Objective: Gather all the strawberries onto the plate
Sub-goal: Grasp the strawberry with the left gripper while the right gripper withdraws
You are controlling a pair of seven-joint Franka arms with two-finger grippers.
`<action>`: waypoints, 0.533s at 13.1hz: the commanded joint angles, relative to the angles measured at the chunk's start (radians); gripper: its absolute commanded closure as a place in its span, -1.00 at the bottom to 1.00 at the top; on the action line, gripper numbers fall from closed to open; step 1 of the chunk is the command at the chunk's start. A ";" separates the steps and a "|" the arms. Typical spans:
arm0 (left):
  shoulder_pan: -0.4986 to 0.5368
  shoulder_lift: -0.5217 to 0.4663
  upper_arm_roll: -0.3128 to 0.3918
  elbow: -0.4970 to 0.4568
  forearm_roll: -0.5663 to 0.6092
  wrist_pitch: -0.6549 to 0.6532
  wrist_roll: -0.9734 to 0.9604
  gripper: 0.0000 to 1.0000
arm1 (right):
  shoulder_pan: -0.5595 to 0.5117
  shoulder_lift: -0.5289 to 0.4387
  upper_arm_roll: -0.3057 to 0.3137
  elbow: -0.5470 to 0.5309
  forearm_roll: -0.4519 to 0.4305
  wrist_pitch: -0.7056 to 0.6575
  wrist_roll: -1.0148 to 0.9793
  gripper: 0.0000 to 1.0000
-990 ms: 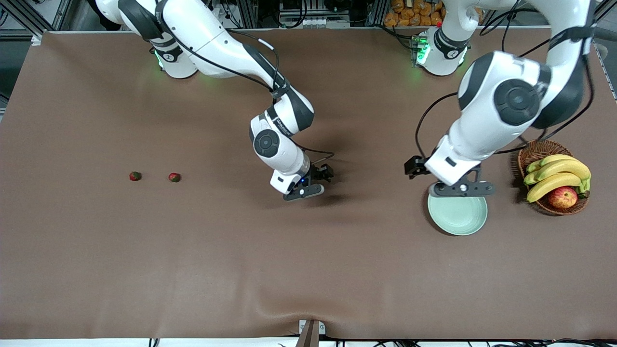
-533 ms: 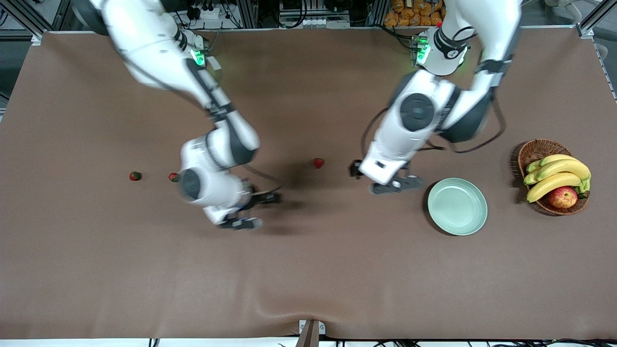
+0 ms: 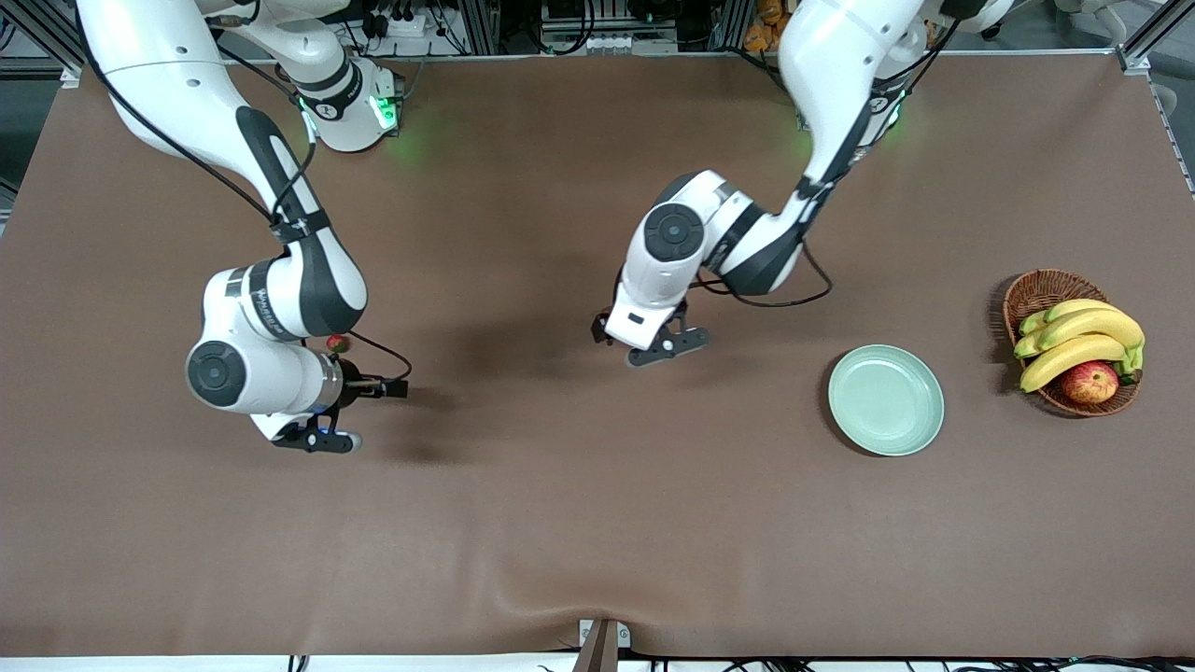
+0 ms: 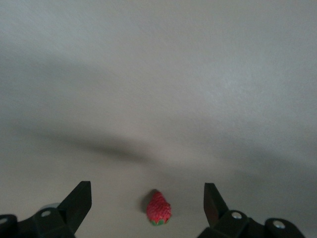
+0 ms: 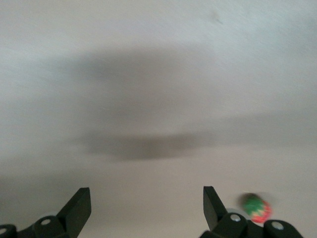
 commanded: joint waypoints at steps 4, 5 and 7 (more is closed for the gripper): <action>-0.067 0.094 0.012 0.063 0.073 0.005 -0.039 -0.72 | -0.127 -0.029 0.019 -0.137 -0.128 0.027 -0.069 -1.00; -0.075 0.111 0.012 0.063 0.073 0.005 -0.041 -0.66 | -0.137 -0.027 0.019 -0.138 -0.130 0.027 -0.071 -1.00; -0.098 0.133 0.012 0.063 0.069 0.008 -0.044 -0.53 | -0.147 -0.016 0.019 -0.146 -0.133 0.025 -0.071 -1.00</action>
